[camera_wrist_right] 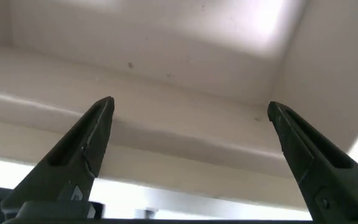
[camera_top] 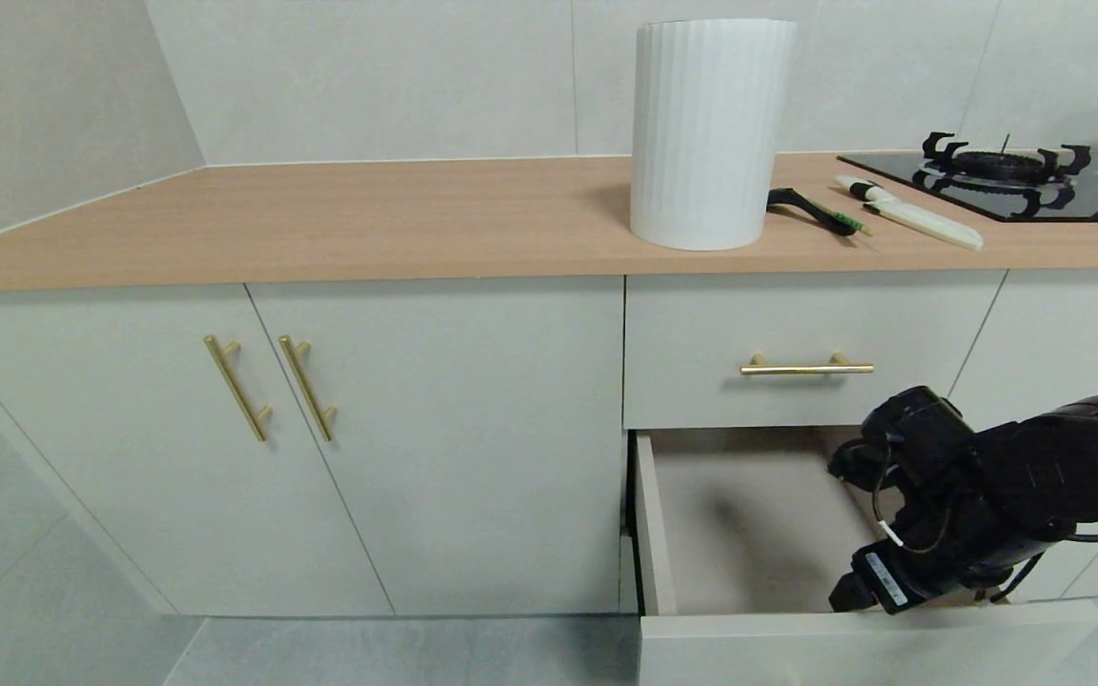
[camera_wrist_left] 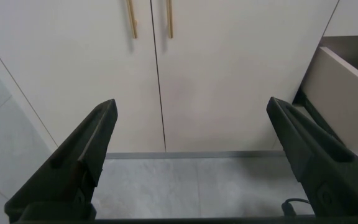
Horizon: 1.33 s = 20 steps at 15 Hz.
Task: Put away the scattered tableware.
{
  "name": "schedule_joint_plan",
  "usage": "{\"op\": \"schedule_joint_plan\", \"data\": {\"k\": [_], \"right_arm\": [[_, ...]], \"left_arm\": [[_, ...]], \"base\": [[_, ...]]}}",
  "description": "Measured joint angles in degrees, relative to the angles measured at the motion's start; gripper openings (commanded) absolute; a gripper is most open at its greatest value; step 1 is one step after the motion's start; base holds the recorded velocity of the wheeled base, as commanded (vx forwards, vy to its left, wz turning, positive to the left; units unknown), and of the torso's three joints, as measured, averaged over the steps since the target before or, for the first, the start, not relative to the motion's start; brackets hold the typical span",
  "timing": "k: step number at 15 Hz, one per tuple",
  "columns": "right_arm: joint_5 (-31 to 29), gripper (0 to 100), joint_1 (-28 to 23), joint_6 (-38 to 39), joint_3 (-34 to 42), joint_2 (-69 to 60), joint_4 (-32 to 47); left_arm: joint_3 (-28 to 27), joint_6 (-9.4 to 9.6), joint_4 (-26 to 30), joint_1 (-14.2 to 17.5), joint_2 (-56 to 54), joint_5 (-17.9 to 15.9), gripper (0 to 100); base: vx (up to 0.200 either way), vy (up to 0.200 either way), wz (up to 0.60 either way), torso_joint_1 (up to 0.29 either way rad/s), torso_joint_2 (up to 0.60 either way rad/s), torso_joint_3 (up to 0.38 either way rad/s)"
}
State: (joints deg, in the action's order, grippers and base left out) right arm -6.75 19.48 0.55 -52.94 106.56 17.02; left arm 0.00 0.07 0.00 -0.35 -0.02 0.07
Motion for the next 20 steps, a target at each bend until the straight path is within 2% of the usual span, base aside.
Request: {"op": "schedule_joint_plan", "data": {"k": [10,16,20], "right_arm": [[-1.8,100,3.3,-6.5,-0.1,-2.0,17.2],[-2.4,100,3.8,-6.7,-0.1,-2.1,18.3],[-4.8,100,4.1,-5.9,-0.5,-1.8,18.4]], "left_arm": [[0.0,0.02,0.0,0.0,0.0,0.0,100],[0.0,0.02,0.0,0.0,0.0,0.0,100],[0.0,0.02,0.0,0.0,0.0,0.0,100]], "base": [[0.000,0.000,0.00,0.000,0.00,0.000],[0.000,0.000,0.00,0.000,0.00,0.000],[0.000,0.000,0.00,0.000,0.00,0.000]]}}
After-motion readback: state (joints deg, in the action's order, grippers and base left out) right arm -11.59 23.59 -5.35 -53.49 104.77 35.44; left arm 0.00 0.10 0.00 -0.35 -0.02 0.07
